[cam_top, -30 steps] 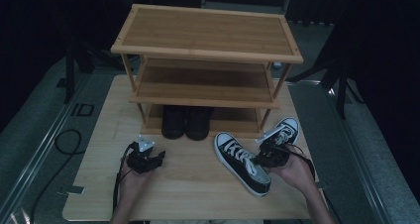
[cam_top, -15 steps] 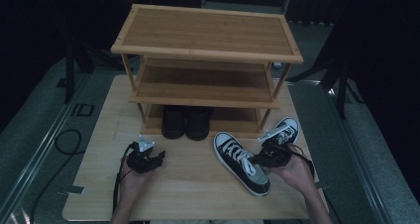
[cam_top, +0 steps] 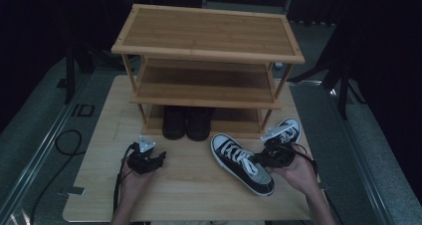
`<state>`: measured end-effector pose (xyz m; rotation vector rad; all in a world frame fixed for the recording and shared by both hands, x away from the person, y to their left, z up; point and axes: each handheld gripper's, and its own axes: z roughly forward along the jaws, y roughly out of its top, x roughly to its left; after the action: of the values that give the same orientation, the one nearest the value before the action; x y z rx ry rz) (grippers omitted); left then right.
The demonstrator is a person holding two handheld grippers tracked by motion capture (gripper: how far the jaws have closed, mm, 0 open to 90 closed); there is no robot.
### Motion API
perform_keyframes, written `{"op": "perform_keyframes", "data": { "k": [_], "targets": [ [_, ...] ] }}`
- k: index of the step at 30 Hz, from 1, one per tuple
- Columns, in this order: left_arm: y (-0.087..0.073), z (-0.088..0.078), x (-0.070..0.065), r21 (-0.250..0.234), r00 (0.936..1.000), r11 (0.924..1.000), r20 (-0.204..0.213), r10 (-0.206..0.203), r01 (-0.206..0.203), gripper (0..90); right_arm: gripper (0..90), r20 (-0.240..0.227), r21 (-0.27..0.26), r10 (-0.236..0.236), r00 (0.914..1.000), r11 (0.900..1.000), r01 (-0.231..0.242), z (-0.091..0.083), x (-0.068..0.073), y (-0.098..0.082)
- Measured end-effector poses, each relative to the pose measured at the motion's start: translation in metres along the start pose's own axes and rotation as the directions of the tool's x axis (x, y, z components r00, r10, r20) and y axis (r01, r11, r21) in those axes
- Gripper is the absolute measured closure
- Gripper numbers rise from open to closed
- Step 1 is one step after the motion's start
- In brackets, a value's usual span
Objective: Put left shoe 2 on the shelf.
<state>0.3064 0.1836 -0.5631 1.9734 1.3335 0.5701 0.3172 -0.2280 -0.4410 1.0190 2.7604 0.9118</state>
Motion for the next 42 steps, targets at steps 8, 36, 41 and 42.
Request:
{"op": "perform_keyframes", "data": {
  "k": [8, 36, 41, 42],
  "targets": [
    [0.000, 0.000, 0.000, 0.001, 1.0000, 1.0000, 0.000, 0.001, -0.001, 45.2, 89.4, -0.002, -0.036, -0.013, 0.9999, 0.999, 0.013, -0.011, 0.007, 0.011],
    [0.000, 0.000, 0.000, -0.001, 1.0000, 1.0000, -0.002, 0.000, 0.000, 45.2, 89.4, -0.035, -0.183, -0.039, 0.9986, 0.983, 0.032, -0.071, 0.020, 0.045],
    [0.000, 0.000, 0.000, 0.000, 1.0000, 1.0000, -0.002, 0.002, -0.002, 45.2, 89.4, -0.028, -0.227, -0.040, 0.9988, 0.973, 0.032, -0.087, 0.020, 0.057],
    [0.000, 0.000, 0.000, 0.000, 1.0000, 1.0000, -0.002, 0.002, -0.002, 45.2, 89.4, -0.028, -0.227, -0.040, 0.9988, 0.973, 0.032, -0.087, 0.020, 0.057]
  ]
}}
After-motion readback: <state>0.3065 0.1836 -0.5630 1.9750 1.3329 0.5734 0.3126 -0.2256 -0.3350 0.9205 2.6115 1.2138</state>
